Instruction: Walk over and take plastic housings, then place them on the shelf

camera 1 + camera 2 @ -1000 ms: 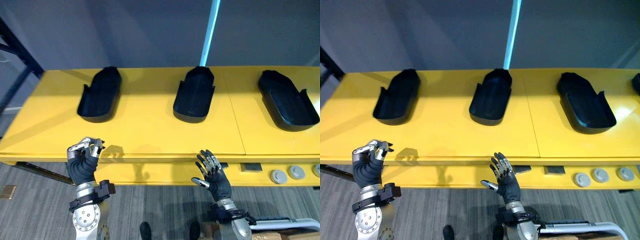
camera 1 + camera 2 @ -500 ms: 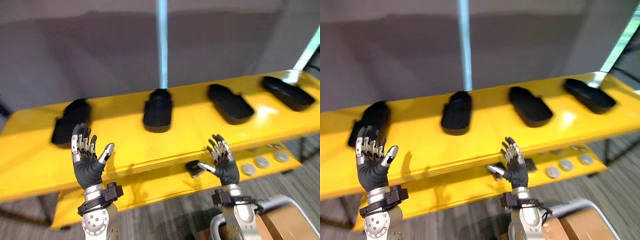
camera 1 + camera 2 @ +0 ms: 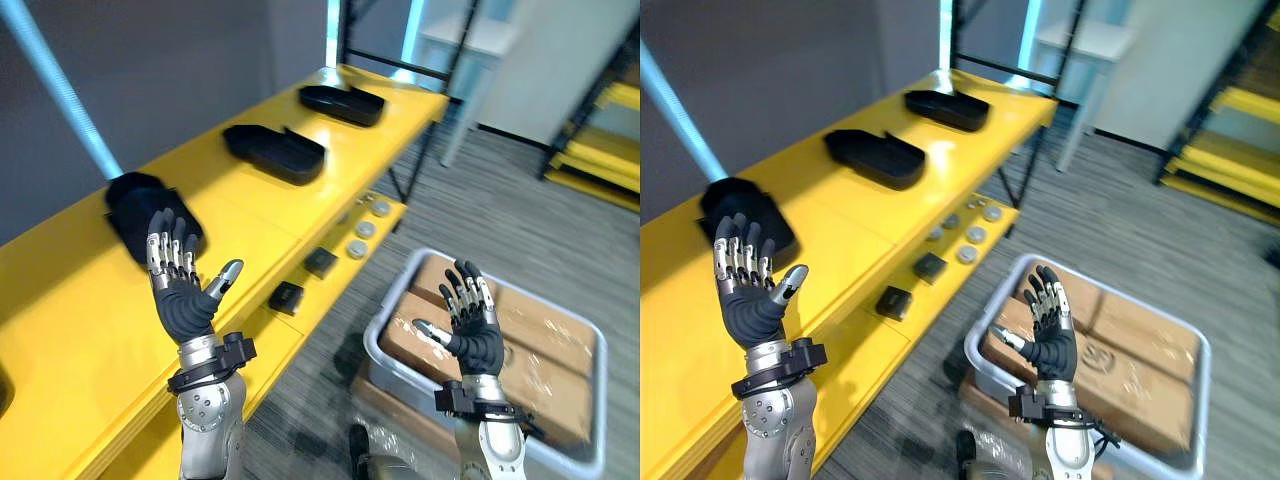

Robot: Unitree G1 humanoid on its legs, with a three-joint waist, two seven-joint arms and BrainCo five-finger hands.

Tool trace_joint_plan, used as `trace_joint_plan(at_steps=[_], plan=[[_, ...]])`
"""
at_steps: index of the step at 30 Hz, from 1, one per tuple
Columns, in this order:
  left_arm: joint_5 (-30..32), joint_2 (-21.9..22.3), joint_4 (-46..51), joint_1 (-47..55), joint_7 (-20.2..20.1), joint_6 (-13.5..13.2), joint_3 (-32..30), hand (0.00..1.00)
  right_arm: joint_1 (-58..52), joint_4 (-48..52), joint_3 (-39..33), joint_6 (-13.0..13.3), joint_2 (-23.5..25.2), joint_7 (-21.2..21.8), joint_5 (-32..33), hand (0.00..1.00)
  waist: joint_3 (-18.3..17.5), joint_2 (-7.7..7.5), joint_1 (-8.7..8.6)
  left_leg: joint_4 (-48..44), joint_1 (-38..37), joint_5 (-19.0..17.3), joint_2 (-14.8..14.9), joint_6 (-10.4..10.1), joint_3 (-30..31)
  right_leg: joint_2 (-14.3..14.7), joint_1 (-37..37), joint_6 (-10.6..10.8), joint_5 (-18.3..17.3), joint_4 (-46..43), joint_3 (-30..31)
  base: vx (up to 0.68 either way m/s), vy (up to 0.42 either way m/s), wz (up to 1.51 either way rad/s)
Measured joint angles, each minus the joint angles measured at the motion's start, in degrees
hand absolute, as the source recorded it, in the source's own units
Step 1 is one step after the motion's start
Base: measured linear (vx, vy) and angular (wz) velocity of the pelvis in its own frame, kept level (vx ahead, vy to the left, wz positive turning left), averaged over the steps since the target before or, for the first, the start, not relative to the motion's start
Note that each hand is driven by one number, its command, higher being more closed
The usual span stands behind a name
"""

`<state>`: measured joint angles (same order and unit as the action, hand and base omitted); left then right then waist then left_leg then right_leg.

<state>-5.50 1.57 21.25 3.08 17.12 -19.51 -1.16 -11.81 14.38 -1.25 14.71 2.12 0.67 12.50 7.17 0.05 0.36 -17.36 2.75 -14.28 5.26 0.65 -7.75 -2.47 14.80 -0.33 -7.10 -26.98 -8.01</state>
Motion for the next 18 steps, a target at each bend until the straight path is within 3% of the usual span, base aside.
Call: trace_joint_plan(at_steps=[3, 5, 7, 10, 14, 18], plan=[[-0.13, -0.02, 0.13, 0.02, -0.07, -0.04, -2.64, 0.00, 2.05, -3.23, -1.06, -0.03, -0.24, -0.62, -1.01, 0.00, -0.78, -0.58, 0.84, 1.60, 0.01, 1.09, 1.25, -1.07, -5.09, -3.93, -5.69, 1.31, -4.87, 0.04, -2.36, -0.16, -0.077, -1.16], [-0.19, -0.67, 0.36, -0.07, -0.09, 0.03, -5.09, 0.00, 3.14, -4.61, -0.95, -0.06, -0.32, -0.60, -2.26, 0.00, -2.02, -2.49, 0.87, 1.63, 1.15, 0.94, 1.31, -2.23, -8.63, -4.76, -8.99, 3.93, -6.53, 9.27, -1.74, -0.11, -0.191, -1.05], [-0.32, 0.54, 0.75, 0.18, -0.64, 0.33, -5.36, 0.00, 3.37, -6.39, -1.32, -0.36, -3.08, -0.62, -2.65, 0.00, -3.43, -0.52, 1.31, 5.17, 1.37, 2.96, 2.56, -3.28, -9.44, -0.41, -9.52, 2.95, -0.81, 18.69, 1.74, -0.02, -0.151, -1.13], [-0.09, 1.02, 0.88, 0.13, -1.19, 0.67, -7.17, 0.00, 2.80, -7.15, -2.06, -0.98, -3.33, -0.66, -3.24, 0.00, -3.58, -0.37, 0.49, 7.14, -1.88, 3.46, 5.36, -4.09, -12.84, 3.11, -10.88, 2.64, 3.06, 22.00, 4.90, 0.03, -0.127, -0.94], [0.12, 1.96, -2.58, 0.18, -1.33, 1.27, -8.16, 0.00, 1.05, -9.18, -3.74, -1.11, -3.31, -0.73, -4.01, 0.00, -3.56, -0.23, 0.44, 6.03, -3.00, 3.53, 5.43, -4.12, -12.33, 3.21, -11.89, 2.55, 3.23, 22.62, 6.01, 0.05, -0.043, -0.32], [1.13, 1.97, -16.67, 0.76, -2.11, 3.04, -8.53, 0.00, -1.39, -13.21, -6.62, -1.52, -3.39, -1.36, -5.52, 0.00, -3.58, 0.22, 0.30, 6.90, -4.58, 3.73, 3.63, -4.03, -8.77, 1.35, -16.34, 2.65, 3.28, 26.41, 3.63, 0.06, 0.060, 0.29]])
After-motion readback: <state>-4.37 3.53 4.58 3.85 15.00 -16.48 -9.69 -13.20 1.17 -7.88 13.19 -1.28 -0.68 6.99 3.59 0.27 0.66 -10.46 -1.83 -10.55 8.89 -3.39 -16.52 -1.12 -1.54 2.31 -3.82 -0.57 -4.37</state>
